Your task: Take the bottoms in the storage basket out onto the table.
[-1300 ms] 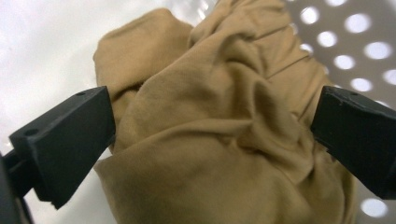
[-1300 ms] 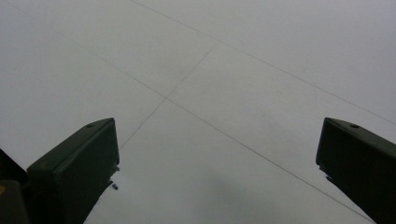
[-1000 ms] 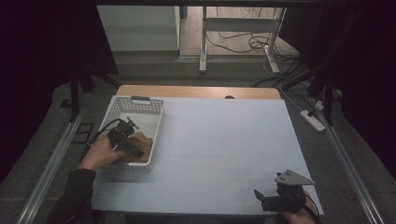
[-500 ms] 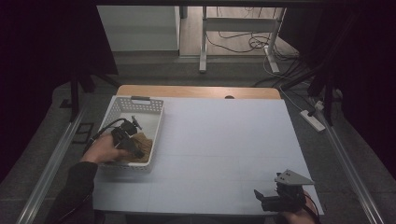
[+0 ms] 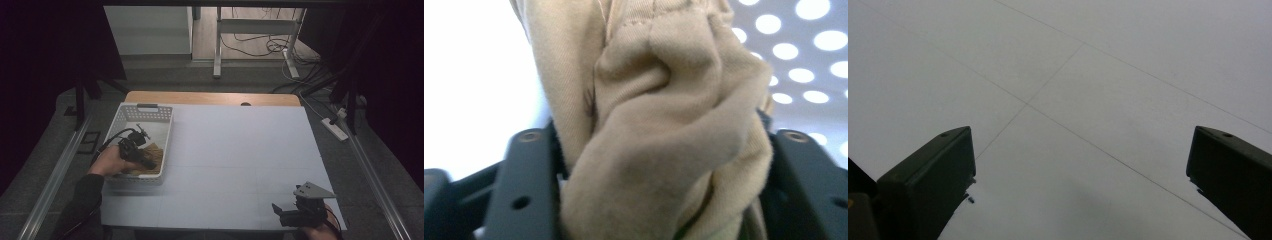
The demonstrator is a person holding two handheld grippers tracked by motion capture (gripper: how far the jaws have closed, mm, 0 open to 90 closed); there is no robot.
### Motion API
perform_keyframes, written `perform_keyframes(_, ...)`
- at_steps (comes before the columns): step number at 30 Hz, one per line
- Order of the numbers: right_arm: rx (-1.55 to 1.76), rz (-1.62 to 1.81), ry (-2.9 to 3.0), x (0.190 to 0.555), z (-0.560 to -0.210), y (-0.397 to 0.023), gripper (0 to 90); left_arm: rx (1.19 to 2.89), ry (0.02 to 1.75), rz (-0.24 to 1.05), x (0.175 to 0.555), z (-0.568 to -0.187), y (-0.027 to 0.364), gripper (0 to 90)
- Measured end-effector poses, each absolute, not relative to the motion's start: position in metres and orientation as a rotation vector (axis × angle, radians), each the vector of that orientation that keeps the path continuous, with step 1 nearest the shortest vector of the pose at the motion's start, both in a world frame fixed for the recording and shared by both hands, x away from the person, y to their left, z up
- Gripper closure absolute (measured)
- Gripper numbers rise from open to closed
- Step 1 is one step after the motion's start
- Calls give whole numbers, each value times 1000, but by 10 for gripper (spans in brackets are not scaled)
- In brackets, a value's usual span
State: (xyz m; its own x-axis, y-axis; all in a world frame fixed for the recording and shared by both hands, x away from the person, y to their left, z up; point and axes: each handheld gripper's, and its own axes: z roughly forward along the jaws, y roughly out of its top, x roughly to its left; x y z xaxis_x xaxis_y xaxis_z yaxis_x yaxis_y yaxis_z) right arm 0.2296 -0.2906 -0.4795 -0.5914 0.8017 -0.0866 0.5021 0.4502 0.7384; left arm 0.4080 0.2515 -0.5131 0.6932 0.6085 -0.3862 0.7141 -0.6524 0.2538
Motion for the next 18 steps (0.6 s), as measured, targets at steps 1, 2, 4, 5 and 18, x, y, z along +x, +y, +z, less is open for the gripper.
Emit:
perform_keyframes(1,1097,952,2279,230,-480,-291,0,2511,1032,-391,408,-513,252,482)
perform_keyframes(2,1098,952,2279,230,-479,-291,0,2507,1025,-391,408,-512,253,525)
perform_keyframes(4,1100,951,2278,230,-480,-291,0,2503,1026,-387,407,-510,253,578)
perform_keyframes(5,1100,951,2278,230,-480,-291,0,2503,1025,-386,407,-510,253,596)
perform_keyframes(18,1100,951,2278,230,-480,-291,0,2461,1001,-296,398,-490,256,671)
